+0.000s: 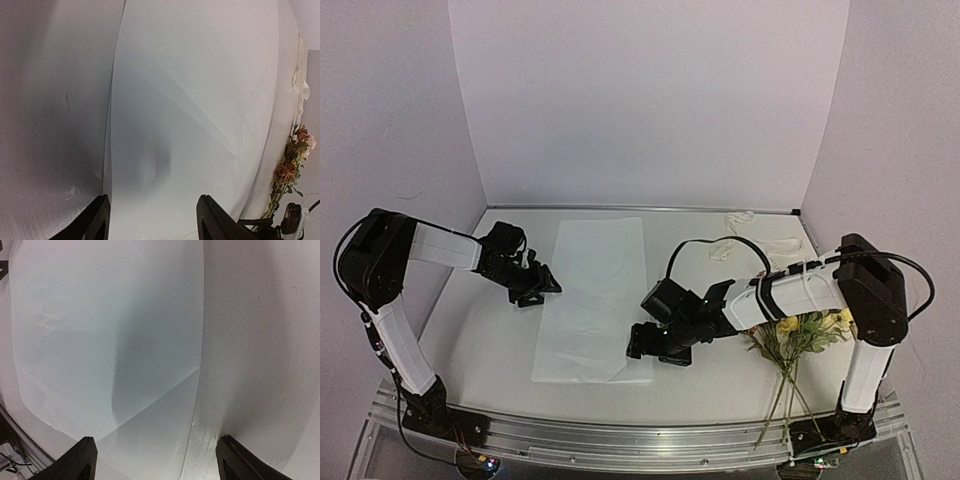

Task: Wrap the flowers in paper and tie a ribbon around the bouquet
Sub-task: Pick up the folded wrapping paper from the center of the board.

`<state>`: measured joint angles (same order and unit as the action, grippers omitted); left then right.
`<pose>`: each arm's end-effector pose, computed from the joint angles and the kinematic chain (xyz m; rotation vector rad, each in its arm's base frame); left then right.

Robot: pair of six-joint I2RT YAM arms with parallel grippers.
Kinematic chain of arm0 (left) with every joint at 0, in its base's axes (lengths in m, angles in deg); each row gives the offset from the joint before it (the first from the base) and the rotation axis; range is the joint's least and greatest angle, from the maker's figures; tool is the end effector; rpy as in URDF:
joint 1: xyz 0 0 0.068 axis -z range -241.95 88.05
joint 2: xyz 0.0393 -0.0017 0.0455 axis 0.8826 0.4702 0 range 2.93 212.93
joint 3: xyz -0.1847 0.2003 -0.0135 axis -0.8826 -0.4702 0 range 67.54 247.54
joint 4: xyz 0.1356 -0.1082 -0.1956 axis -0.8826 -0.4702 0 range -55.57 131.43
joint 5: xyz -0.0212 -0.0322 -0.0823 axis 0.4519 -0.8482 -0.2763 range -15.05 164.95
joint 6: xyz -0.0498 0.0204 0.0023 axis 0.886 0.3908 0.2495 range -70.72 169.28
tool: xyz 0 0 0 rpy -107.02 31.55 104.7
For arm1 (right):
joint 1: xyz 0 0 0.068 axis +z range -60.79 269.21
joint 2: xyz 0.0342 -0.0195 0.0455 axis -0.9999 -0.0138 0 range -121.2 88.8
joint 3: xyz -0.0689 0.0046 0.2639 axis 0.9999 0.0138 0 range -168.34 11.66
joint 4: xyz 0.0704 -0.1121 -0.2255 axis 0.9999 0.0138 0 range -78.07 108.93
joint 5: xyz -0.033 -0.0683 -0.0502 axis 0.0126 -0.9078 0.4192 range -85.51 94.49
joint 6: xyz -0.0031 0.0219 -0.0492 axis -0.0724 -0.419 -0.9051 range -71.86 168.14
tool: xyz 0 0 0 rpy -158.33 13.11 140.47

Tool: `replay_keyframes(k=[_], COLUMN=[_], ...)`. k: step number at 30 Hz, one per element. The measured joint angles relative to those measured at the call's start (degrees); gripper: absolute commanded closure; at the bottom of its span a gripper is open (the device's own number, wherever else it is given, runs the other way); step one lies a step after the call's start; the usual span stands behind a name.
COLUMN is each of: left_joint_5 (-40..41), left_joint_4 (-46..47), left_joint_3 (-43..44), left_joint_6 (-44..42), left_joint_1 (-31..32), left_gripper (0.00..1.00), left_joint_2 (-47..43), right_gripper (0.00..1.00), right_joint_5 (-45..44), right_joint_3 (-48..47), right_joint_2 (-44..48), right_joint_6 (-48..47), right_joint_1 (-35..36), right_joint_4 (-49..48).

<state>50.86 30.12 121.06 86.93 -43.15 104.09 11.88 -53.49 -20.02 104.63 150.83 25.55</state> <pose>0.3128 -0.1219 0.1407 -0.2872 2.7189 -0.8719 0.1779 0.3390 0.1456 -0.1814 2.8396 0.8105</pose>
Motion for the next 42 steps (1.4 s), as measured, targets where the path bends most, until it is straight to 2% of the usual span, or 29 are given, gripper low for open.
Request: replay_keyframes(k=[16,21,24,31,42], left_joint_5=[-1.79,-1.88,-1.57,1.21,1.59], left_joint_4=[0.82,0.78,0.25,-0.75,0.43], left_joint_3=[0.04,0.13,0.54,1.66,1.59], left_joint_6=[0.95,1.33,1.24,-0.58,-1.34], left_joint_1=[1.45,1.93,1.95,1.95,1.94], left_gripper=[0.70,0.72,0.67,0.65,0.73], left_joint_2=[0.00,0.00,0.00,1.10,3.10], right_gripper=[0.16,0.16,0.16,0.16,0.16], right_joint_5=[0.05,0.15,0.20,0.53,0.81], right_joint_3=[0.31,0.31,0.31,0.31,0.46], right_joint_2=[-0.03,-0.06,-0.16,-0.39,-0.48], right_joint_6=[0.64,0.72,0.84,0.90,1.34], right_joint_1=[0.00,0.00,0.00,-0.08,-0.22], right_joint_4=[-1.18,-1.24,-1.62,-2.70,-3.37])
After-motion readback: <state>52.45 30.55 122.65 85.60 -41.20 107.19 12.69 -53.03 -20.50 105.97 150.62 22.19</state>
